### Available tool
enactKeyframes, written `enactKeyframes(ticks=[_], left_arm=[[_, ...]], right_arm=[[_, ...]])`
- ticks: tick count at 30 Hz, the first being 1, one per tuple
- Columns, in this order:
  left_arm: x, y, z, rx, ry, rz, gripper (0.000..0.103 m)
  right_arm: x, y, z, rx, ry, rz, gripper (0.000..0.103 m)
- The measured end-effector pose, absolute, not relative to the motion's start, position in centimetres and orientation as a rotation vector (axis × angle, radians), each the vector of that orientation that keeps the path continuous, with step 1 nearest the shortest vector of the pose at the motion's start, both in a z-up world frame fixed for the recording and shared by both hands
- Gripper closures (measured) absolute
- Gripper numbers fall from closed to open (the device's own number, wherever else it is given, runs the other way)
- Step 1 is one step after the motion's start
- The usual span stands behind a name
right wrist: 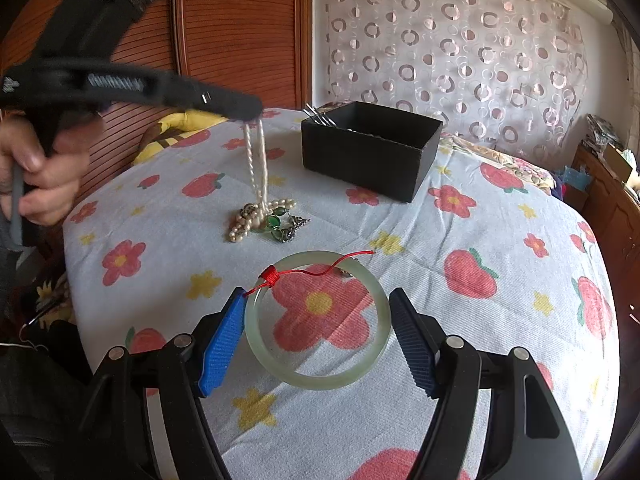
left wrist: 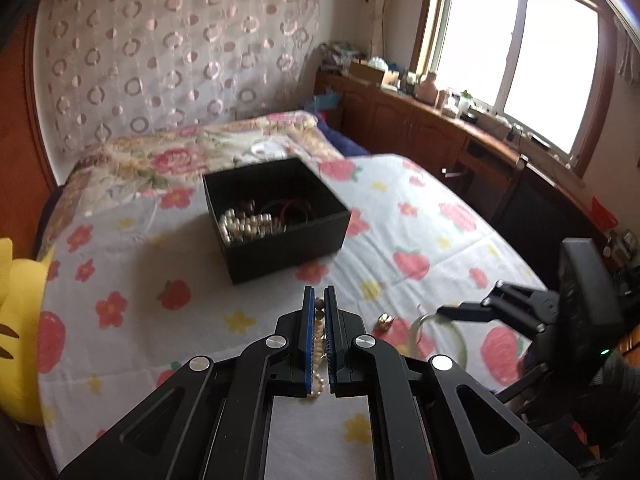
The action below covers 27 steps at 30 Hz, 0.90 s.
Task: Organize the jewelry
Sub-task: 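Close the left tool on the pearl bracelet while the right tool grips the jade bangle, then lift the pearl bracelet with the left tool while the right tool carries the bangle over the box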
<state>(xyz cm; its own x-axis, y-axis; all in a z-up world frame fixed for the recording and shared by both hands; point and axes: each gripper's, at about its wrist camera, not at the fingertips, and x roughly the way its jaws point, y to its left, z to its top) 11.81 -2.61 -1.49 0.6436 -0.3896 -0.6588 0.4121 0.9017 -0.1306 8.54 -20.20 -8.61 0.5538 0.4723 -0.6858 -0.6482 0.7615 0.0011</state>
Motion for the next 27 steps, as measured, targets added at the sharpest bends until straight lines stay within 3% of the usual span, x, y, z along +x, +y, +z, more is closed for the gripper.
enactKeyframes(ticks=[11, 27], left_arm=[[10.3, -2.1, 3.2, 0.017, 0.619, -0.438, 0.099], [11.7, -2.4, 10.3, 0.036, 0.496, -0.411, 0.099]], right_arm=[[8.5, -20.3, -7.9, -0.266, 0.713, 0.660, 0.029], [9.5, -19.5, -1.2, -0.295, 0.578, 0.656, 0.029]])
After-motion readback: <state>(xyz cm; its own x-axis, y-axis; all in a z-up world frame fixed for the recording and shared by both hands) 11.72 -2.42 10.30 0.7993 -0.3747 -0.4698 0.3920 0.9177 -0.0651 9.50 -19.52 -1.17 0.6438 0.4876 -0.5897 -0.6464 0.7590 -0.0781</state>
